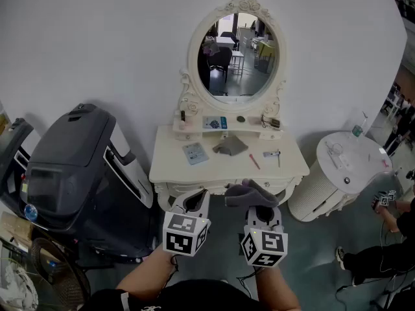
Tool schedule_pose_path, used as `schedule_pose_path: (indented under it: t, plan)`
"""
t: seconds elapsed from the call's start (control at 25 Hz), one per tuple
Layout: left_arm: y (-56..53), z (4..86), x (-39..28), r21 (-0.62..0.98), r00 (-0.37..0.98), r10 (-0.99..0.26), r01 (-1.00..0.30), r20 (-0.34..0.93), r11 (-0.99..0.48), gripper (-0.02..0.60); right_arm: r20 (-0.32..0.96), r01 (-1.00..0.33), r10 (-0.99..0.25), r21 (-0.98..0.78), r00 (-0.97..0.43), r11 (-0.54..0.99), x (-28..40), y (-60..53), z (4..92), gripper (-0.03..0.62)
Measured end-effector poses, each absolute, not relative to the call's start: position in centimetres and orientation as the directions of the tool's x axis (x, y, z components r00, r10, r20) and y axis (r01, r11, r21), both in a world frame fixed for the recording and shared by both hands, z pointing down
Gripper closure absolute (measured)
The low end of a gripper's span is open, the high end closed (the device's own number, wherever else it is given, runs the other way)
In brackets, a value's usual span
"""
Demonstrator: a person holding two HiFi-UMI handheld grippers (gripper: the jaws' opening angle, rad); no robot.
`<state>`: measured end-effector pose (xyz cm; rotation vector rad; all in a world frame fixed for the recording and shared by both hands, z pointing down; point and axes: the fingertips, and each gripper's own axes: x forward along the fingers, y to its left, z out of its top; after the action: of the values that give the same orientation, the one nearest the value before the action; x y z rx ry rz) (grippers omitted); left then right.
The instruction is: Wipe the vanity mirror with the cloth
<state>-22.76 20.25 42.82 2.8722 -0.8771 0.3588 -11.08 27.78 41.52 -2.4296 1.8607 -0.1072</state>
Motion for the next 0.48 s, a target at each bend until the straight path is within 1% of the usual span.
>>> schedule_pose_path:
  t: [0.24,0.48]
  plan:
    - [20.6,43.2,-21.1,0.034,0.801,-0.532,-0.561,0.274,-0.827,0.575,0.015,-0.958,-0.964,-0.111,0.265,-0.265,-9.5,28.3,42.1,0.548]
    - [20.8,43.1,-18.8,0.021,0.799,-0.535,-0.562,0.274,-0.827,0.575,0.004,-0.966,-0.975,-0.136,0.223,-0.222,-8.1,28.4,42.3,0.548]
